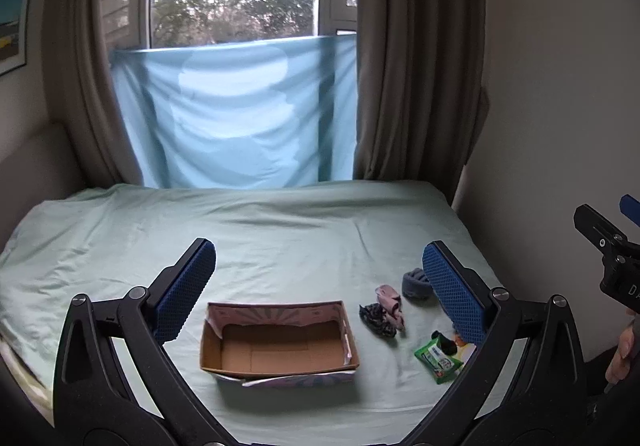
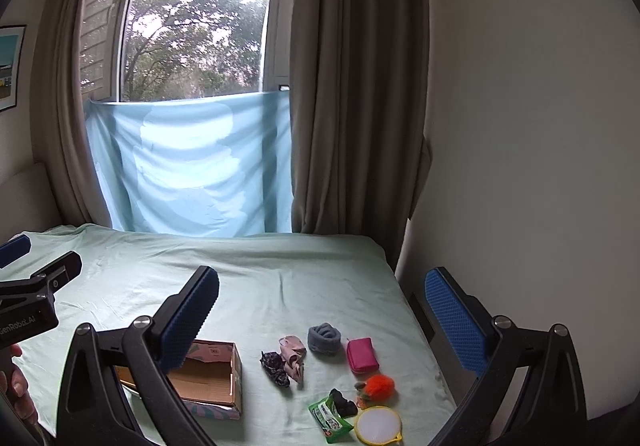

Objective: Organize soft objects
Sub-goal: 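Grasp the pink bra with the left tool while the right tool grasps the pink pouch, then carry the bra and pouch over the box and release both inside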

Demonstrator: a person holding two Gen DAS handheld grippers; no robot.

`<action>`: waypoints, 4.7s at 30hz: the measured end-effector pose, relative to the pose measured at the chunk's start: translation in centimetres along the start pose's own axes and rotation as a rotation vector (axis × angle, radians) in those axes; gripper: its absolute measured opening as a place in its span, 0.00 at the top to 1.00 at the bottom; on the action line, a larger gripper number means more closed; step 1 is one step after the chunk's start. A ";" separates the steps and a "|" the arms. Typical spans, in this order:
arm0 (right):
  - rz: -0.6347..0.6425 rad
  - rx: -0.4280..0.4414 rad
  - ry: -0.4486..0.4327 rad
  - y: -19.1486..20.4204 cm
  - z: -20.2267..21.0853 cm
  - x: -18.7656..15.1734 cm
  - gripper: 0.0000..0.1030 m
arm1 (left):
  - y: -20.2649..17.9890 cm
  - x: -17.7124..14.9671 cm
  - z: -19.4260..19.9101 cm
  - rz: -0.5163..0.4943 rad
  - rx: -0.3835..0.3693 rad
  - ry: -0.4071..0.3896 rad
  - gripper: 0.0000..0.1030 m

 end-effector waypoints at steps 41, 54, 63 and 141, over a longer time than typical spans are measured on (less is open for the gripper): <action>0.059 -0.027 0.554 -13.8 -42.7 -26.2 0.00 | -21.4 -22.5 -47.7 -0.167 -0.123 0.496 0.02; 0.076 -0.017 0.663 -14.0 -47.0 -31.8 0.07 | -22.0 -28.7 -52.4 -0.231 -0.106 0.620 0.26; 0.050 -0.031 0.726 -13.9 -48.0 -32.7 0.44 | -22.4 -28.6 -52.7 -0.238 -0.102 0.650 0.63; 0.094 0.244 1.052 23.8 -35.4 -29.8 0.61 | 12.8 -29.9 -36.0 0.053 -0.074 0.919 0.71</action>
Point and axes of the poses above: each gripper's, at about its wrist camera, not at the fingertips, and z roughly against the way its jaws point, y to its left, x to its top, the point moved 5 cm from there along -z, roughly the way its jaws point, and after that the axes turned 6 degrees about -z, right-handed, at the moved point
